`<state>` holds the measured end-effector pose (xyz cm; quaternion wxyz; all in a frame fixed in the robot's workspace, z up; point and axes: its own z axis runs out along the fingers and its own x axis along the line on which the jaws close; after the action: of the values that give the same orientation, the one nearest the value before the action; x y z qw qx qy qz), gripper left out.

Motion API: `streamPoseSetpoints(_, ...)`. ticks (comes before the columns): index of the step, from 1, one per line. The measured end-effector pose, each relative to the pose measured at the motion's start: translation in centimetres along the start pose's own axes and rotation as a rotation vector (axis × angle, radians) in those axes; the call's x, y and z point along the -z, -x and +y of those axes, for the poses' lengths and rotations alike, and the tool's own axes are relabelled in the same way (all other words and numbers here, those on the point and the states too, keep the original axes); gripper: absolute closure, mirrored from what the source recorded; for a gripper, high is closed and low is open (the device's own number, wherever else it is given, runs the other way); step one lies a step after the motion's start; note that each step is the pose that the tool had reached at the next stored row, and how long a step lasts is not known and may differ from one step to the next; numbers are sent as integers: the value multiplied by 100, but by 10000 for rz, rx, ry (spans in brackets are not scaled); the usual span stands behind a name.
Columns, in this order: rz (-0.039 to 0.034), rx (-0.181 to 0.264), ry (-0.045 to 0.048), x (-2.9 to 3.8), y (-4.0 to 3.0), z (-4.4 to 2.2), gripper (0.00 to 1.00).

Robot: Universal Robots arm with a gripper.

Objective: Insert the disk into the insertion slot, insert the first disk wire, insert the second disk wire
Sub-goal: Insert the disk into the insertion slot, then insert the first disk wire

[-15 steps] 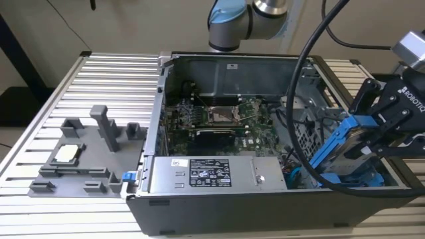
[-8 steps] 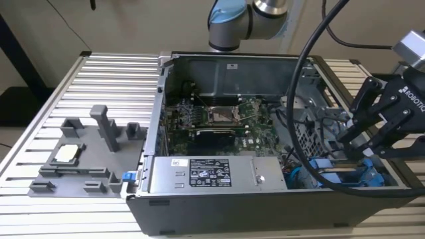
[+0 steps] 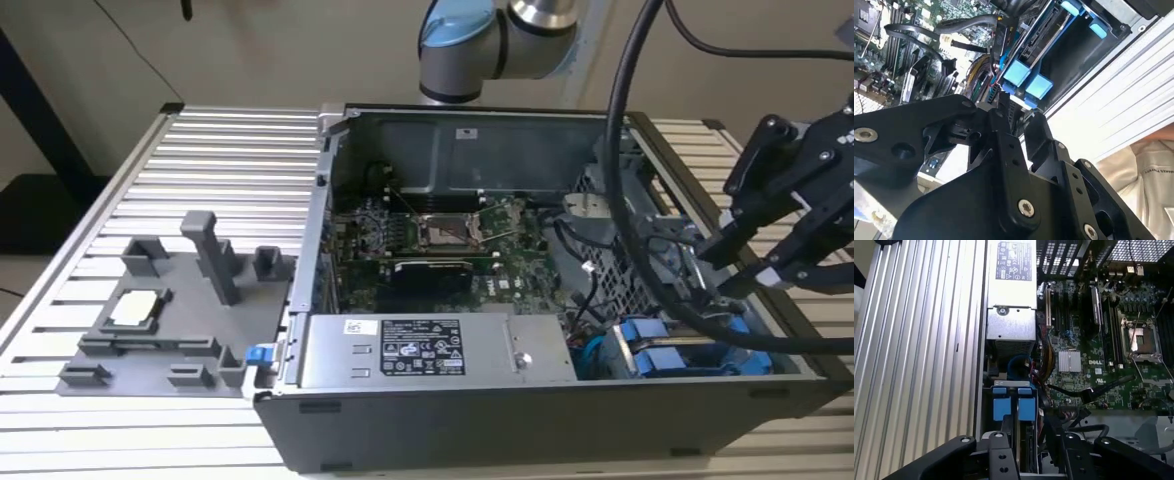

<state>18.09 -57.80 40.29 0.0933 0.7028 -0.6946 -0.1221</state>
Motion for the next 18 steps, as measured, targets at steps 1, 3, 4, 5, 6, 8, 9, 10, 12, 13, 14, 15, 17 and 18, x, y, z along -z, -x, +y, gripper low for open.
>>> streamPoseSetpoints(1, -26, 15, -159, -4, 0, 4, 59)
streamPoseSetpoints(3, -77, 46, -519, -5, 0, 13, 59)
streamPoseSetpoints(4, -100, 61, -698, -7, -1, 17, 59)
streamPoseSetpoints(5, -117, 75, -879, -8, -1, 21, 59)
streamPoseSetpoints(6, -134, 89, -1063, -9, -1, 26, 59)
streamPoseSetpoints(8, -165, 115, -1429, -12, 0, 36, 59)
streamPoseSetpoints(9, -181, 129, -1614, -14, -1, 40, 59)
streamPoseSetpoints(10, -198, 142, -1794, -15, -1, 45, 59)
streamPoseSetpoints(12, -230, 170, -2159, -18, 0, 54, 59)
streamPoseSetpoints(13, -258, 185, -2336, -19, 0, 58, 59)
streamPoseSetpoints(14, -294, 199, -2468, -21, 0, 65, 59)
streamPoseSetpoints(15, -326, 214, -2612, -25, 1, 74, 59)
streamPoseSetpoints(17, -352, 239, -2934, -34, 2, 106, 59)
streamPoseSetpoints(18, -363, 248, -3044, -40, 3, 127, 59)
